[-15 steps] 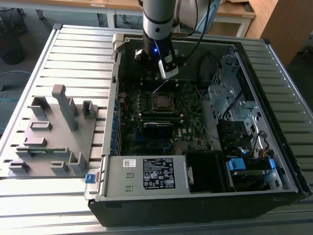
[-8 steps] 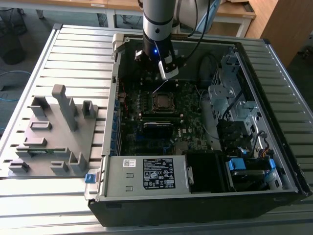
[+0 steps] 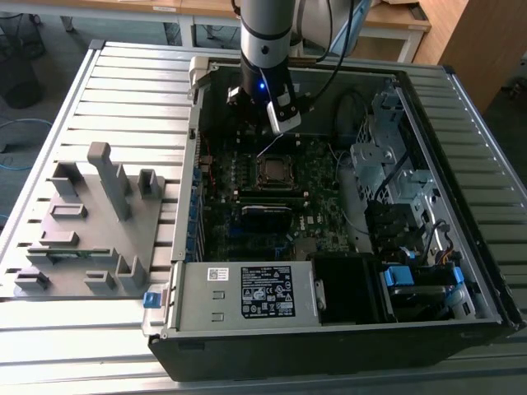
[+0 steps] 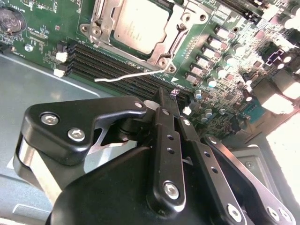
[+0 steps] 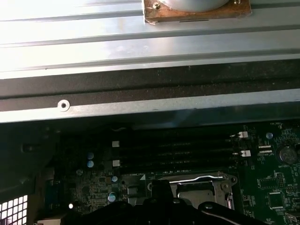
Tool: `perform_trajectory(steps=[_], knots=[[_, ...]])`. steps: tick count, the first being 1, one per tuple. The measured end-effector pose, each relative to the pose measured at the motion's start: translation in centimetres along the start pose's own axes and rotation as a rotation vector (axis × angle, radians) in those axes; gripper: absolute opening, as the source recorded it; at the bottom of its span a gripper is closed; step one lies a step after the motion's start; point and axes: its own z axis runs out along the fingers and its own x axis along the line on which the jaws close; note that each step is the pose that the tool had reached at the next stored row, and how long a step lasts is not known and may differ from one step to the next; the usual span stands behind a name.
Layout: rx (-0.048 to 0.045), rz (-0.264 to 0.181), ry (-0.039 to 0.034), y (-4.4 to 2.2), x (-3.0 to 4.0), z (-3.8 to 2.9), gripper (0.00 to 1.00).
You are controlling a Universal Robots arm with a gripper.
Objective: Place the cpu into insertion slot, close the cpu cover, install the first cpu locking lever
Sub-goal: 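Close the cpu cover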
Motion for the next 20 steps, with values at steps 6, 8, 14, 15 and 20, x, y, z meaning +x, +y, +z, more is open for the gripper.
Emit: perform_trajectory(steps=[6,8,14,15,20], knots=[[0.0013,0.0,-0.0001,0.07,-0.03,0.07,0.1],[0.0012,0.0,-0.0001,0.08,-0.11,0.11,0.1],[0.0013,0.0,0.0,0.1,-0.48,0.18,0.1],[0.0014,0.0,-0.0001,0.1,-0.48,0.18,0.1],[0.0013,0.0,0.0,0.13,-0.5,0.2,0.1]])
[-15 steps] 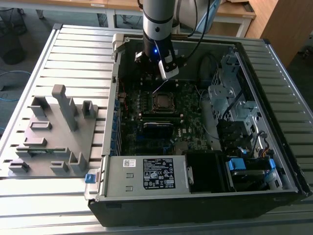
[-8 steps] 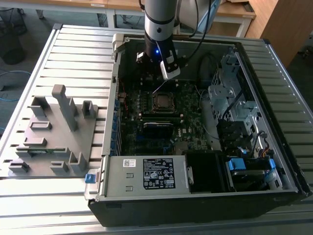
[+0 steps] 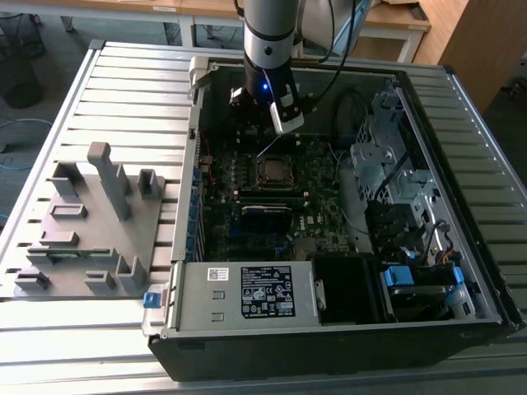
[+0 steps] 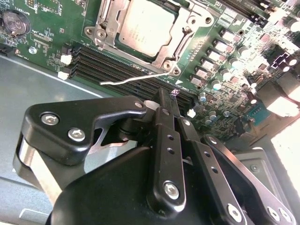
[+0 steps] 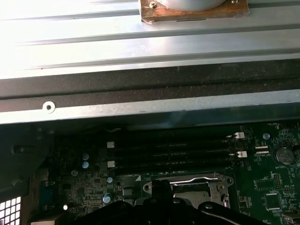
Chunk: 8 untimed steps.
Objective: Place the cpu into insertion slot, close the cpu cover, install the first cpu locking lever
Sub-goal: 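Close the cpu cover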
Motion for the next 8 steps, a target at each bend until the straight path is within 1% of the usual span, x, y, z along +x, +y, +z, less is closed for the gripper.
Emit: perform_trajectory(steps=[8], knots=[[-0.0019,0.0,0.0001,0.07,0.01,0.03,0.1]])
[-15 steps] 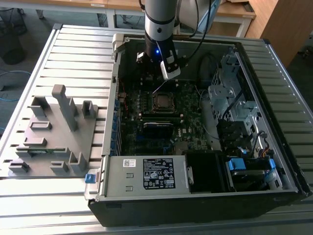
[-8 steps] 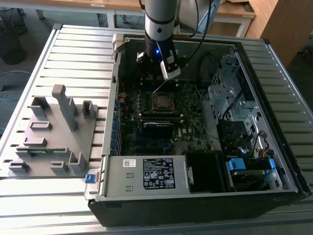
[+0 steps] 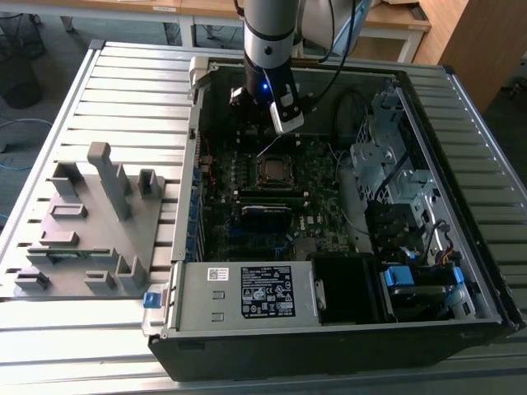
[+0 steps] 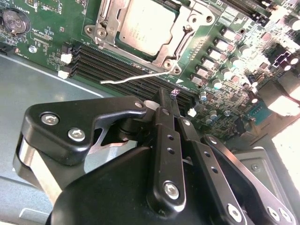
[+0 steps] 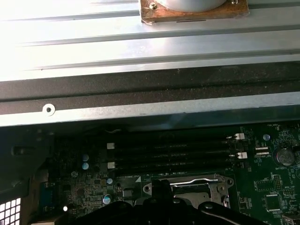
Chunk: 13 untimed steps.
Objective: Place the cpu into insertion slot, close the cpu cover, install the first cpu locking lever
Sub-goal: 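Close the cpu cover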
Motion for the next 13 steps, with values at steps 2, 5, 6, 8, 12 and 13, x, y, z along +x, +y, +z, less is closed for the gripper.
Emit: perform_trajectory(steps=[2,5,6,8,12,13], knots=[[-0.0003,0.0,0.0001,0.01,-0.05,0.0,0.1],[-0.0003,0.0,0.0001,0.04,-0.47,0.03,0.1],[-0.0004,0.0,0.0,0.05,-0.65,0.04,0.1],[-0.0003,0.0,0.0,0.08,-0.98,0.06,0.1],[-0.0004,0.0,0.0,0.12,-1.45,0.09,0.1],[-0.0004,0.0,0.0,0.11,-1.45,0.08,0.1]])
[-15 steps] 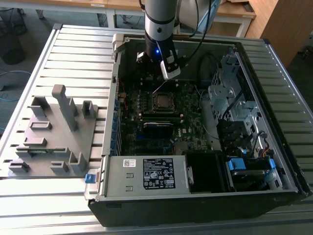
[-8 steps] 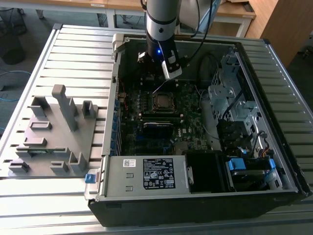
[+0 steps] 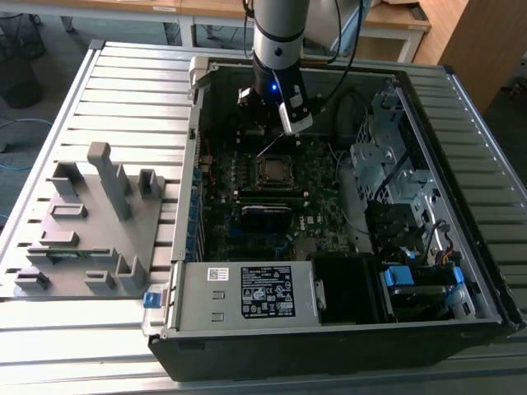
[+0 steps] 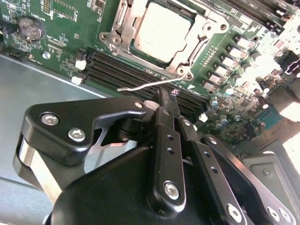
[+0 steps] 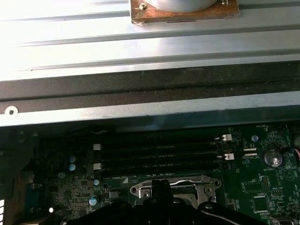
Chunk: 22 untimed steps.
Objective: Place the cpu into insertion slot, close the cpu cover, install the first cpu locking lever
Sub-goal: 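Close the cpu cover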
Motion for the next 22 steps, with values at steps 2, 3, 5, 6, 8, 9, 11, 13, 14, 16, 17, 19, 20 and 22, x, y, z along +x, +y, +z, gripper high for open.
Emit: perform_trajectory(steps=[2,3,5,6,8,9,11,13,14,16,17,19,20,22], knots=[[0.0001,0.0,0.0,0.01,-0.01,0.0,0.1],[0.0,0.0,0.0,0.01,-0.01,0.0,0.1],[0.0006,0.0,-0.0002,0.01,-0.02,0.02,0.1],[0.0023,0.0,-0.0002,0.01,-0.03,0.04,0.1],[0.0067,0.0,-0.0005,-0.01,-0.02,0.1,0.1],[0.01,0.0,-0.001,-0.02,-0.02,0.14,0.1],[0.018,0.0,-0.0017,-0.02,-0.02,0.18,0.1],[0.0195,0.0,-0.0018,-0.03,-0.03,0.22,0.1],[0.0195,0.0,-0.0019,-0.03,-0.08,0.27,0.1],[0.0183,0.0,-0.0018,-0.03,-0.27,0.36,0.1],[0.016,0.0,-0.0015,-0.03,-0.39,0.4,0.1],[0.0127,0.0,-0.0012,-0.01,-0.66,0.48,0.1],[0.0117,0.0,-0.001,-0.01,-0.81,0.51,0.1],[0.0076,0.0,-0.0007,-0.01,-1.01,0.56,0.1]])
